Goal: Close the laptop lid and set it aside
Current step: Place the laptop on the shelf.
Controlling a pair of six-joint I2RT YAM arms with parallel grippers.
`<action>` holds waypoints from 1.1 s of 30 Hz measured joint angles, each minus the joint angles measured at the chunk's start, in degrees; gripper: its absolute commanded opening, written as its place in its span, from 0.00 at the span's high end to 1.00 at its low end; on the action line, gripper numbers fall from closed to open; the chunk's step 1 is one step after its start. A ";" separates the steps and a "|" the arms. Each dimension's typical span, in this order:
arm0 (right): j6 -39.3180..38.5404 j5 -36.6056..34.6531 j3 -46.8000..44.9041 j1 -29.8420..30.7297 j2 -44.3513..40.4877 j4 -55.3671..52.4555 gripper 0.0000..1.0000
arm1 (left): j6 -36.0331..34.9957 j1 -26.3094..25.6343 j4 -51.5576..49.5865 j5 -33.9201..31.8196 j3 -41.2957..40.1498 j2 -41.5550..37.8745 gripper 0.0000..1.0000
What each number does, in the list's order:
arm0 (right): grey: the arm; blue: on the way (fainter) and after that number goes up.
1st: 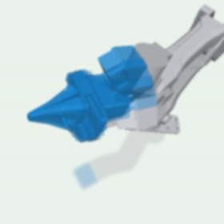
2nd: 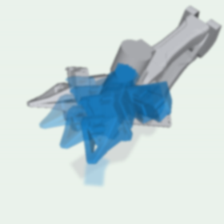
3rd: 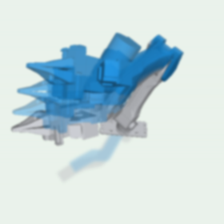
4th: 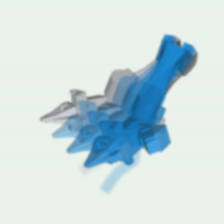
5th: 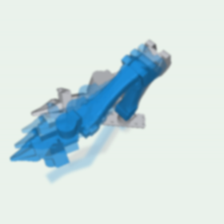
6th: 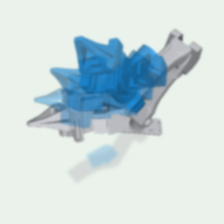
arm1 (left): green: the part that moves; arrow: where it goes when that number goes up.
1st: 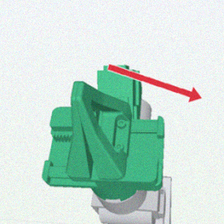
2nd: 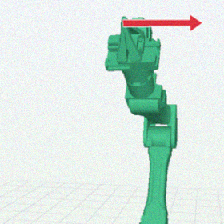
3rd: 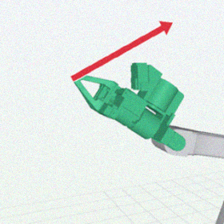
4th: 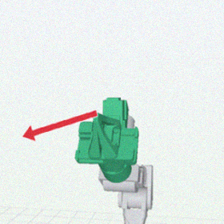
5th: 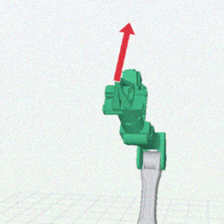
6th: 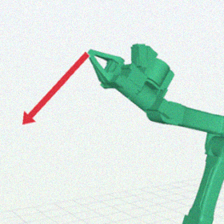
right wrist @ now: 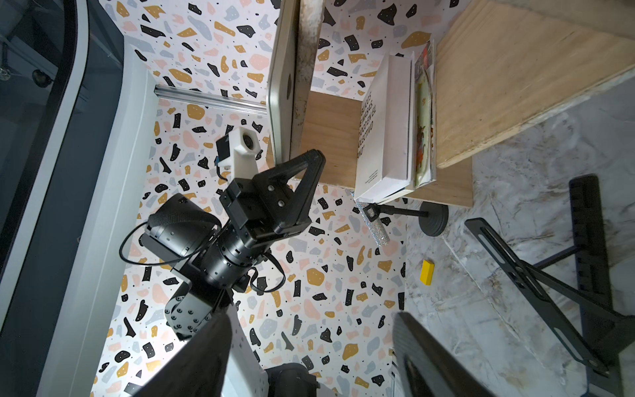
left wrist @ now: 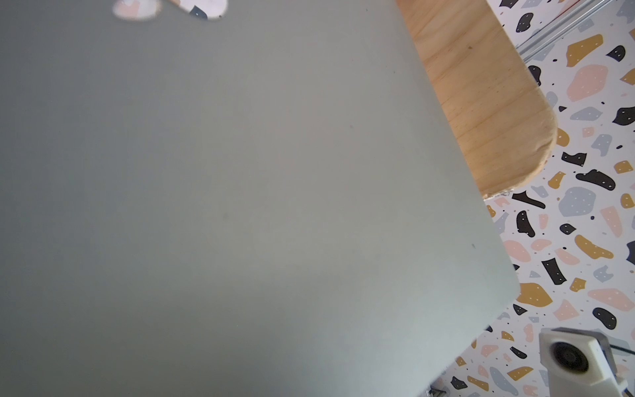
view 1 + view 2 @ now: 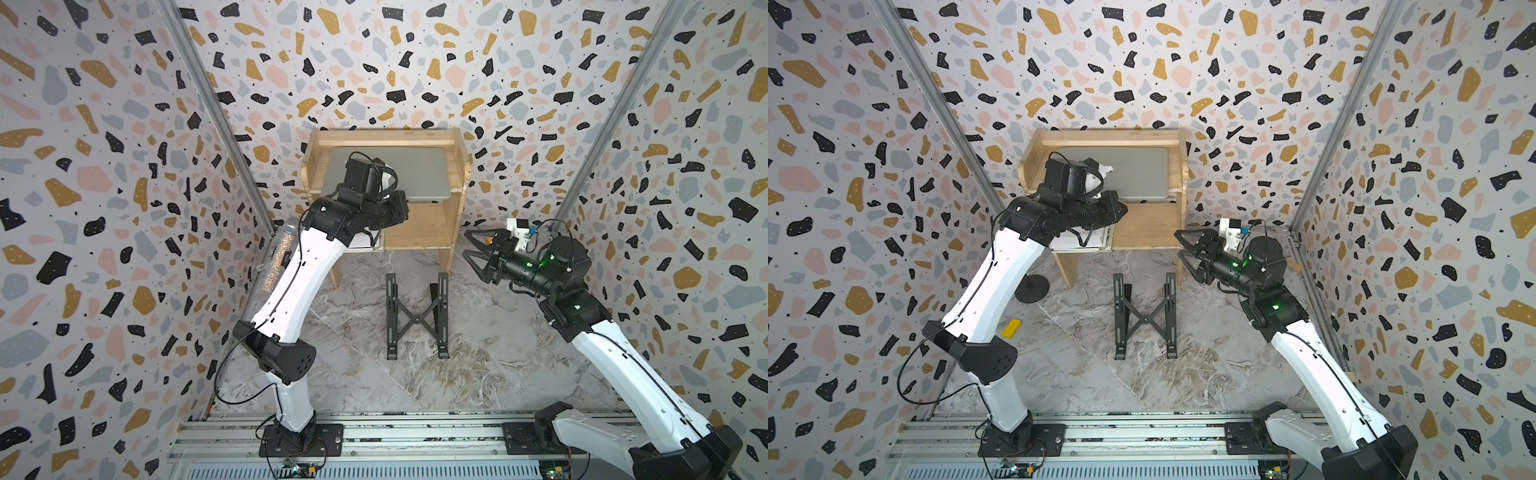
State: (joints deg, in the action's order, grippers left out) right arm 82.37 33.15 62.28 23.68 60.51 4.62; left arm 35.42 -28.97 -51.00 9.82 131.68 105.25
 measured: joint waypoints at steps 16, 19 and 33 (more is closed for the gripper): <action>-8.76 0.68 -6.25 0.00 -5.95 -9.35 0.17 | 1.22 2.23 0.24 2.45 3.43 3.74 0.95; -9.31 0.66 -7.15 0.00 -6.08 -10.25 0.18 | 1.36 2.38 0.26 3.32 5.49 5.44 0.95; -12.07 0.68 -7.48 0.00 -6.62 -12.39 0.16 | 1.79 2.73 6.32 6.23 -1.14 3.50 0.95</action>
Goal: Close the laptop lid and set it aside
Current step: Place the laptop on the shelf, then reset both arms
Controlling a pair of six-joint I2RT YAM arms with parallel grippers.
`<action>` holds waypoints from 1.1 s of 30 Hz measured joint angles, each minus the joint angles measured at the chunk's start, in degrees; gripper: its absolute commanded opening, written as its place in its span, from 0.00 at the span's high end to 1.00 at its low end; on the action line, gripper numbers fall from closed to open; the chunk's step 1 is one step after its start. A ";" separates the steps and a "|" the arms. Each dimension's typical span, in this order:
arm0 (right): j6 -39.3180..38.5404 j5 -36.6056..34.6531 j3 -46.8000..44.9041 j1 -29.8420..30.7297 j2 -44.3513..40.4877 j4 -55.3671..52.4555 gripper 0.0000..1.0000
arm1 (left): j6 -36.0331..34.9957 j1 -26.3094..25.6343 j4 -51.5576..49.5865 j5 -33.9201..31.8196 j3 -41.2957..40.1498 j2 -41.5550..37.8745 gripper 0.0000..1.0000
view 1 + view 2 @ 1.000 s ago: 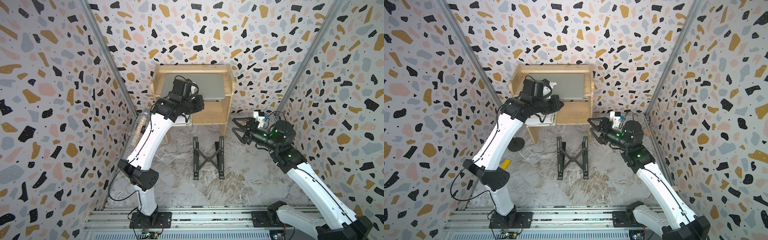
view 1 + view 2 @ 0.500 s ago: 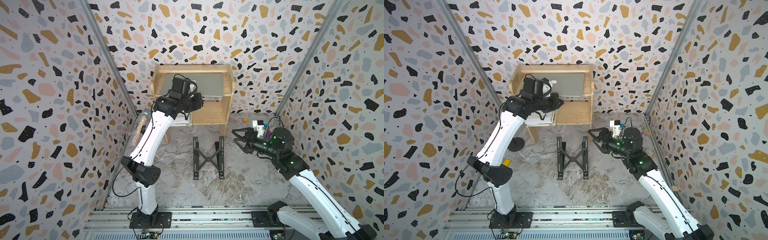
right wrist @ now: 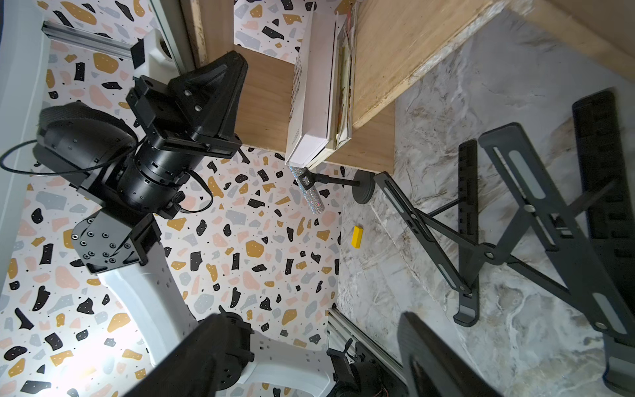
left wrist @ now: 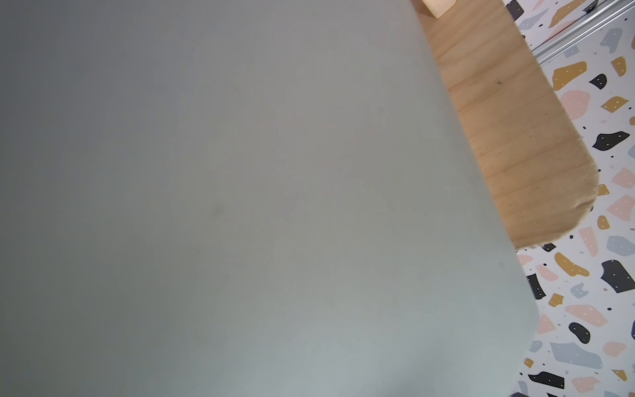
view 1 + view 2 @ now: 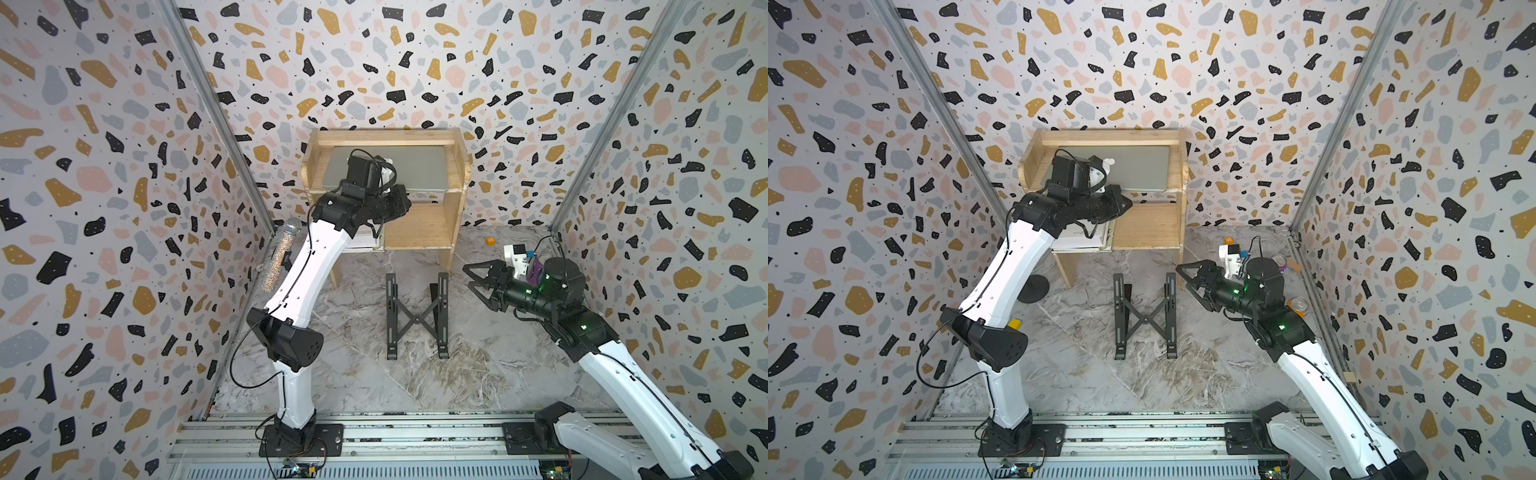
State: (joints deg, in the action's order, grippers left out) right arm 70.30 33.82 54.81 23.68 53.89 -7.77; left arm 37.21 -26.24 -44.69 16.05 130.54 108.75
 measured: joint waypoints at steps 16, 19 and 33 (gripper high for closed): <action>-26.93 -12.63 6.60 0.00 4.26 -19.50 0.13 | -6.82 0.24 17.35 -8.55 -51.65 -44.52 0.00; -36.33 -26.73 4.68 0.00 1.62 -20.76 0.19 | -11.93 0.33 16.96 -18.03 -64.46 -57.70 0.00; -65.44 -57.59 -20.87 -0.59 2.62 9.70 0.10 | -27.58 6.91 45.09 -48.74 -107.67 -60.67 0.00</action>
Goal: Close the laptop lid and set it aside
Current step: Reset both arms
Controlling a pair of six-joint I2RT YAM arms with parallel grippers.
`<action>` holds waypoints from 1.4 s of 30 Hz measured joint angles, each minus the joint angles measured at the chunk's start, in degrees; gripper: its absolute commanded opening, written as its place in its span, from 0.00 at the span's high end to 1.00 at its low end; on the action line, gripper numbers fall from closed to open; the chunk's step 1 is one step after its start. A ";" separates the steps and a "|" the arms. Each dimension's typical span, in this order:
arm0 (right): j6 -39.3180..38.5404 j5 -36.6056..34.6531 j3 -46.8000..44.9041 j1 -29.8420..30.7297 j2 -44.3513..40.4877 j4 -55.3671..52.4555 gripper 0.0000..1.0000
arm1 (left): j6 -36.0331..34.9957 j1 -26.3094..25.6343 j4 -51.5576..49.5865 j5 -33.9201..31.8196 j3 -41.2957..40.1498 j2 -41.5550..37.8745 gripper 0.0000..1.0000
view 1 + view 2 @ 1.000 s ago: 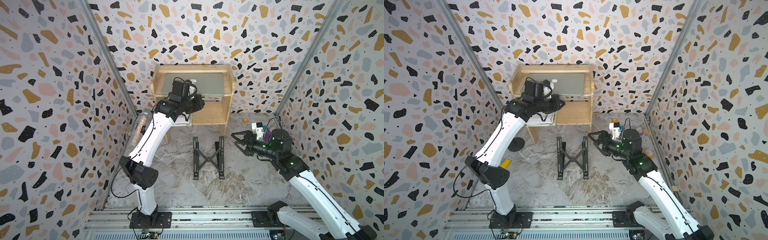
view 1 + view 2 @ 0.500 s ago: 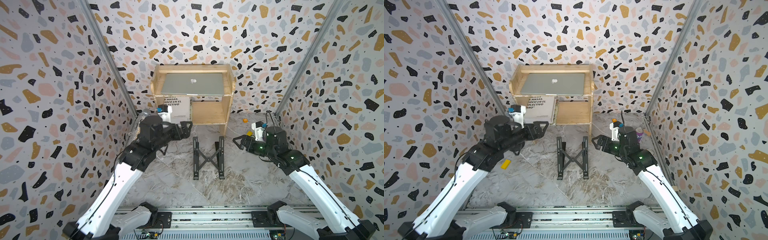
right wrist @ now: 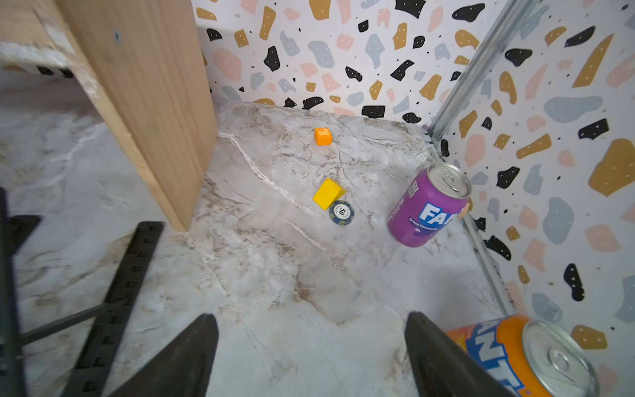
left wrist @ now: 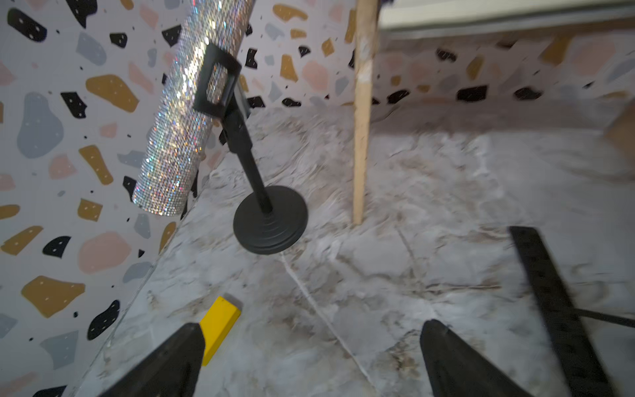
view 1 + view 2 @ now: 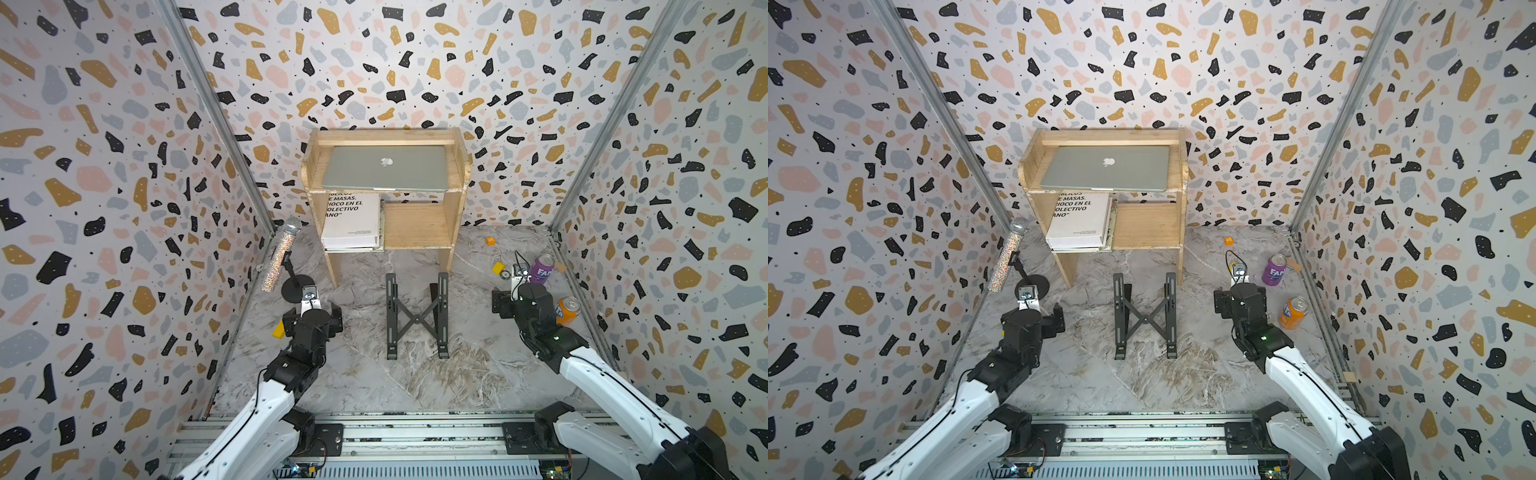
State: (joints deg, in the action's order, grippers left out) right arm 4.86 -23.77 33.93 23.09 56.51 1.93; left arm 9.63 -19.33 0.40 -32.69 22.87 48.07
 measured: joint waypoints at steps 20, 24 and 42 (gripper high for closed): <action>-5.14 8.22 -18.86 -21.29 29.68 48.57 0.04 | -6.51 14.56 39.82 16.15 -5.18 32.65 0.00; -4.17 9.86 -17.77 -21.51 30.95 48.39 0.00 | -7.54 14.49 41.75 19.74 -5.27 32.87 0.00; -3.67 11.37 -15.67 -21.49 30.80 50.40 0.00 | -9.27 14.01 42.58 22.56 -5.25 32.85 0.00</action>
